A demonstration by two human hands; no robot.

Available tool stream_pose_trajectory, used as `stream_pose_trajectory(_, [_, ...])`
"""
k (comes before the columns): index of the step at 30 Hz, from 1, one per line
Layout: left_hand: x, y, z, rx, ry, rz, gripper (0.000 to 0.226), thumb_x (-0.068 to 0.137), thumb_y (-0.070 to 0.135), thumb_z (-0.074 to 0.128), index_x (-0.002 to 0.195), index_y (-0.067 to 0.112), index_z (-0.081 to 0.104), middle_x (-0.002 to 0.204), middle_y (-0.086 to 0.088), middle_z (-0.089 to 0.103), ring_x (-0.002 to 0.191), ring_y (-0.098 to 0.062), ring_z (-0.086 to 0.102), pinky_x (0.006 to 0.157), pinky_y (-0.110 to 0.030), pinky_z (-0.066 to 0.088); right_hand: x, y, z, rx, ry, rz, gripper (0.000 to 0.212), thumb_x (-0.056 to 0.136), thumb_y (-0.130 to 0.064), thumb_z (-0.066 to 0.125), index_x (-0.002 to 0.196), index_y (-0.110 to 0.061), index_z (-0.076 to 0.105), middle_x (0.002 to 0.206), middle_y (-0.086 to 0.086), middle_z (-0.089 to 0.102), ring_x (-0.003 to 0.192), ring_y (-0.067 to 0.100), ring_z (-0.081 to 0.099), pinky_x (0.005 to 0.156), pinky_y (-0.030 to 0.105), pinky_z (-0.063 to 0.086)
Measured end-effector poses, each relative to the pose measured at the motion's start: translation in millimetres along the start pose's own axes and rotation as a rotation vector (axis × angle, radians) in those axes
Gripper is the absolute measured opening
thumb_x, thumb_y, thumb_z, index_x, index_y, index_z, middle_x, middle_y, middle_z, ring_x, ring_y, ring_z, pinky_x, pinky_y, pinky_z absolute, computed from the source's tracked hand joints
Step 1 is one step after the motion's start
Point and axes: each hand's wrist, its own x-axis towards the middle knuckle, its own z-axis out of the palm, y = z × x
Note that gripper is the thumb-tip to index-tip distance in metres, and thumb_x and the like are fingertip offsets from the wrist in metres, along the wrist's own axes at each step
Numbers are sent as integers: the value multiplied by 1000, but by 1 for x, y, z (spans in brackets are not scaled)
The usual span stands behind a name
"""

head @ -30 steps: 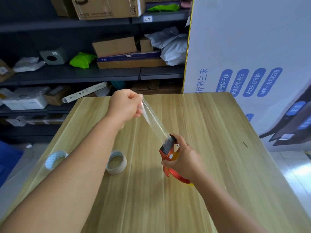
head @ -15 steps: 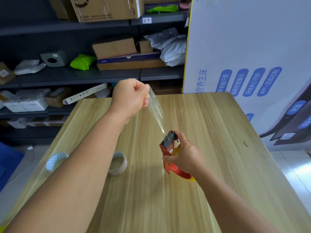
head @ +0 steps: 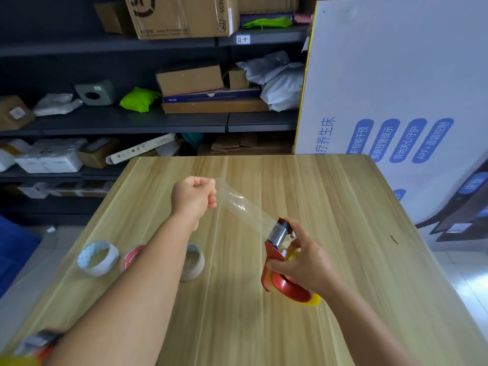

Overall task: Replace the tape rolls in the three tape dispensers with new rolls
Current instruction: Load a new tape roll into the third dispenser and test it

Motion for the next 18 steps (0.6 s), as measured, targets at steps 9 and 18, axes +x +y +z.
stream_pose_trajectory(9, [-5, -47, 0, -147, -67, -284, 2, 93, 11, 58, 93, 9, 60, 77, -7, 63, 59, -15, 55, 60, -29, 54, 3, -12, -11, 138, 46, -43, 79, 63, -41, 83, 125, -55, 35, 97, -18, 52, 87, 4, 57, 66, 20, 43])
stream_pose_trajectory(18, [-31, -74, 12, -217, -168, -491, 8, 91, 6, 51, 87, 12, 53, 74, -5, 53, 57, -15, 47, 56, -28, 48, 6, -27, -13, 218, 104, -116, 87, 64, -40, 83, 126, -66, 27, 97, -11, 56, 83, 6, 61, 73, 26, 49])
